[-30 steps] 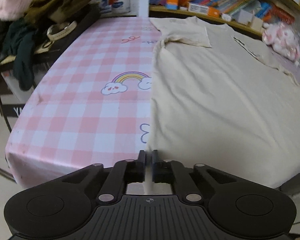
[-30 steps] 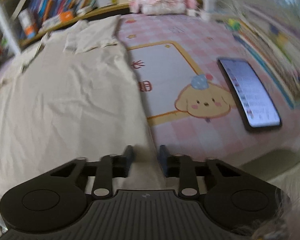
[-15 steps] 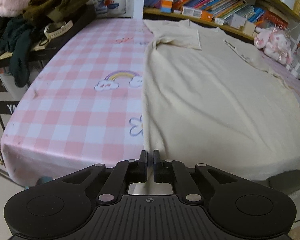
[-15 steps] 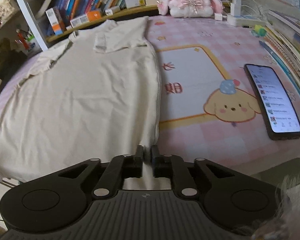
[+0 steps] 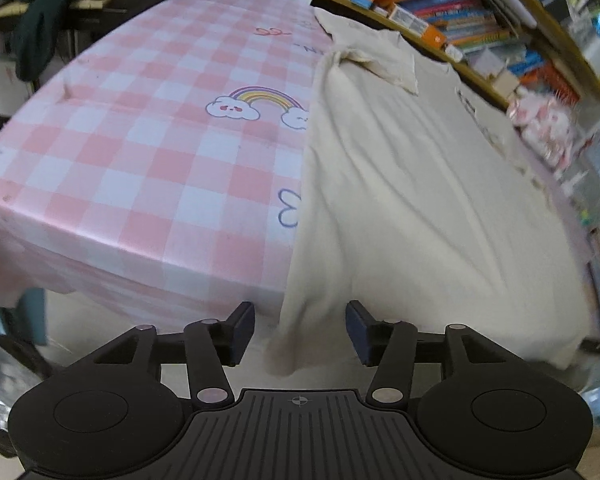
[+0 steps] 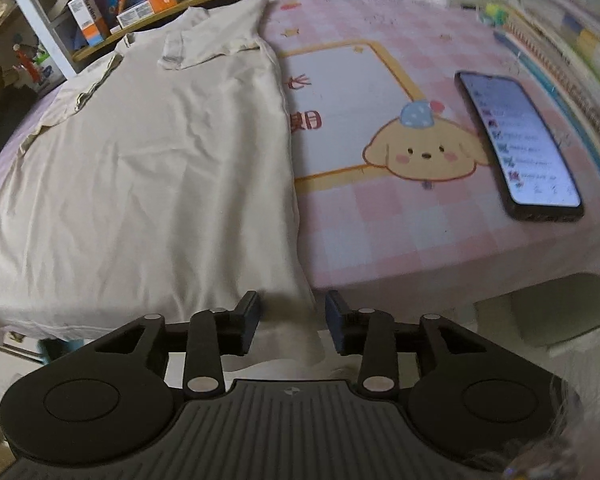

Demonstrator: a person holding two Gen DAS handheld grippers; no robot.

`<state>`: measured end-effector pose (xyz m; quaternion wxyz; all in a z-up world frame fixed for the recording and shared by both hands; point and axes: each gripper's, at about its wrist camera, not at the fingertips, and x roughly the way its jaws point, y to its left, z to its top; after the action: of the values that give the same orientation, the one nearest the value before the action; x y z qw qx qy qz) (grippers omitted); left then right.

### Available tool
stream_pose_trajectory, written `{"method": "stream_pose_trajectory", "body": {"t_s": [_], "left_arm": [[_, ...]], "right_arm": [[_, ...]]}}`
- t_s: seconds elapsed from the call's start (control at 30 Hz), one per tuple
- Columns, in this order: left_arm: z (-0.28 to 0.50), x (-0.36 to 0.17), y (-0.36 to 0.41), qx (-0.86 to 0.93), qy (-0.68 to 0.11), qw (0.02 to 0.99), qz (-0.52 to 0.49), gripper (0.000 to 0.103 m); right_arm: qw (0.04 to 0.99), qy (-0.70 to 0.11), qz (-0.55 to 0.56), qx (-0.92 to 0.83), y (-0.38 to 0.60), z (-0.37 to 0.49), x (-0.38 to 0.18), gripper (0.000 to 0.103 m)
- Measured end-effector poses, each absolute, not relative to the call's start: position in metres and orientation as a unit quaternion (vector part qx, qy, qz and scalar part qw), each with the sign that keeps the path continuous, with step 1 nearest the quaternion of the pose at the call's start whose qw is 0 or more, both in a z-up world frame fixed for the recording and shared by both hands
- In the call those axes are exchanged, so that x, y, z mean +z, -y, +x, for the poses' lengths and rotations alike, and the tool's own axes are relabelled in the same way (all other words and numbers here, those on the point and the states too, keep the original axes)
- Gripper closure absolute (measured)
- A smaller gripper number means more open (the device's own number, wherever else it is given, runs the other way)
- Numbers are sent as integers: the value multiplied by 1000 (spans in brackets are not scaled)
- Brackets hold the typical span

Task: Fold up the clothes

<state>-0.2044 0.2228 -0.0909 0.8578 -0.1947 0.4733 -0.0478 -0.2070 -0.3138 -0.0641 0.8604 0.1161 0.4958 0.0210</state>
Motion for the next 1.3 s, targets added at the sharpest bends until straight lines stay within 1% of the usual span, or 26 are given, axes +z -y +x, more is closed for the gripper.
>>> {"method": "stream_pose_trajectory", "body": {"t_s": [0.2, 0.53, 0.73, 0.77, 0.8, 0.83, 0.87, 0.9, 0.93, 0.97, 1.03, 1.3], "left_arm": [[-197, -96, -225, -78, -483, 848, -202, 53], [-190, -104, -234, -108, -496, 833, -221, 52], [-183, -110, -225, -123, -513, 823, -211, 53], [-182, -110, -224, -126, -514, 822, -210, 55], [-181, -110, -223, -130, -516, 821, -208, 61], [-181, -110, -222, -135, -517, 819, -210, 71], [-180, -110, -222, -140, -517, 817, -213, 76], [-179, -110, -220, -143, -519, 816, -212, 89], [-179, -110, -219, -146, -520, 814, -212, 94], [-180, -108, -218, -146, -520, 815, -209, 96], [-183, -104, -216, -146, -520, 817, -205, 98], [-205, -94, -213, -152, -527, 811, -204, 99]], "right_arm": [[835, -526, 149, 56, 326, -197, -75, 66], [813, -559, 135, 92, 327, -184, -80, 67], [800, -576, 132, 106, 327, -176, -86, 67], [798, -579, 131, 109, 326, -175, -88, 67], [796, -581, 130, 111, 326, -174, -89, 67], [795, -582, 129, 113, 325, -173, -90, 67], [794, -582, 131, 117, 326, -173, -89, 73], [793, -581, 138, 124, 326, -173, -89, 78], [792, -579, 145, 130, 327, -174, -89, 89], [791, -577, 151, 134, 327, -175, -88, 92], [795, -572, 147, 134, 325, -178, -84, 95], [808, -562, 119, 132, 335, -199, -56, 96]]}}
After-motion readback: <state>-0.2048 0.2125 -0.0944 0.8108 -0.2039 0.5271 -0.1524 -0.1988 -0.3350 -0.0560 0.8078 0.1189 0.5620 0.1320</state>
